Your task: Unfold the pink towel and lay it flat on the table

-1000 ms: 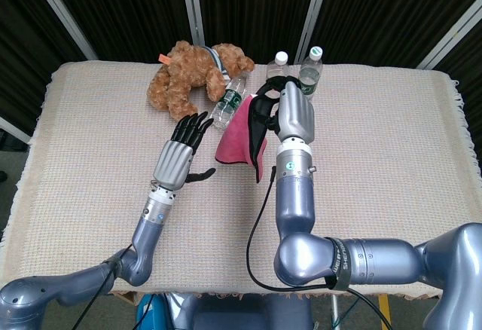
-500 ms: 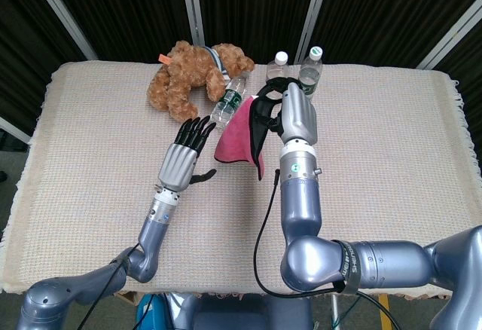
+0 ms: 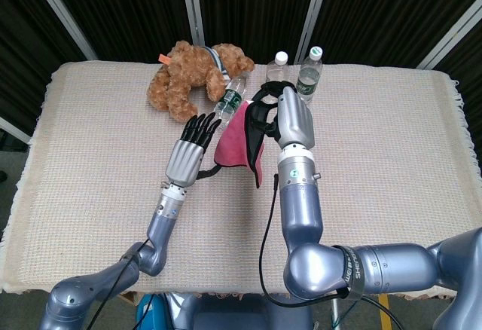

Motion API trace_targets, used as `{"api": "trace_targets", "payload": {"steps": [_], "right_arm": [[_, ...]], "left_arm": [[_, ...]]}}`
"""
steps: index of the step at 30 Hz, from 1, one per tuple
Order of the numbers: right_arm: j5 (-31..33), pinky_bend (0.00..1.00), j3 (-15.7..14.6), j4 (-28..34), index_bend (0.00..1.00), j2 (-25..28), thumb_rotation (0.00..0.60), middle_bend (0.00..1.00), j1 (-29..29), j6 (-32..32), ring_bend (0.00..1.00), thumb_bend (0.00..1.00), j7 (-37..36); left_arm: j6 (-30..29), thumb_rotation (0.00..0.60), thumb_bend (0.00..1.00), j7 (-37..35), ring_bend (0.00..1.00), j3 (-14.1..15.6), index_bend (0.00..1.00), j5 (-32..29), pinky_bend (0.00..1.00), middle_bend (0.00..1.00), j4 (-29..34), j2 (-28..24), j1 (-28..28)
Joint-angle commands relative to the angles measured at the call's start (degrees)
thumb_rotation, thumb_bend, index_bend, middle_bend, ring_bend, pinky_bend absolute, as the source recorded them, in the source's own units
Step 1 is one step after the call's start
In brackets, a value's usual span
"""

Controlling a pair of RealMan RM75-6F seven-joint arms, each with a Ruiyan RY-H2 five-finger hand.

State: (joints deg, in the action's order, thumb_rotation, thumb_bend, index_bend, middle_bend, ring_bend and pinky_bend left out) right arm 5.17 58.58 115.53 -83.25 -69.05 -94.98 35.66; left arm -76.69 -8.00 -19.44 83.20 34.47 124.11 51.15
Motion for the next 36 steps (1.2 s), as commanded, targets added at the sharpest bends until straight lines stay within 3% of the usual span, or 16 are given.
{"api": "trace_targets", "payload": {"steps": [1,12,36], "right_arm": [[0.44,0.21,-0.04,0.37,0.66,0.04,0.600,0.27,-0.08,0.11,0.09,0.53,-0.29],[1.34,0.22,-0.71,1.16,0.66,0.52,0.600,0.27,0.13,0.92,0.09,0.53,-1.58],[2.65,0.23,-0.47,4.37,0.66,2.27,0.600,0.27,-1.12,1.33,0.09,0.53,-4.38]], "left_arm": [[-0.14,0.600,0.09,-1.01,0.00,-0.37,0.00,-0.04,0.00,0.00,-1.60,0.93,1.23],[-4.18,0.600,0.13,-5.20,0.00,-0.76,0.00,0.03,0.00,0.00,-4.72,2.02,2.45],[-1.01,0.600,0.12,-5.69,0.00,0.94,0.00,-2.12,0.00,0.00,-8.40,4.28,2.86]]}}
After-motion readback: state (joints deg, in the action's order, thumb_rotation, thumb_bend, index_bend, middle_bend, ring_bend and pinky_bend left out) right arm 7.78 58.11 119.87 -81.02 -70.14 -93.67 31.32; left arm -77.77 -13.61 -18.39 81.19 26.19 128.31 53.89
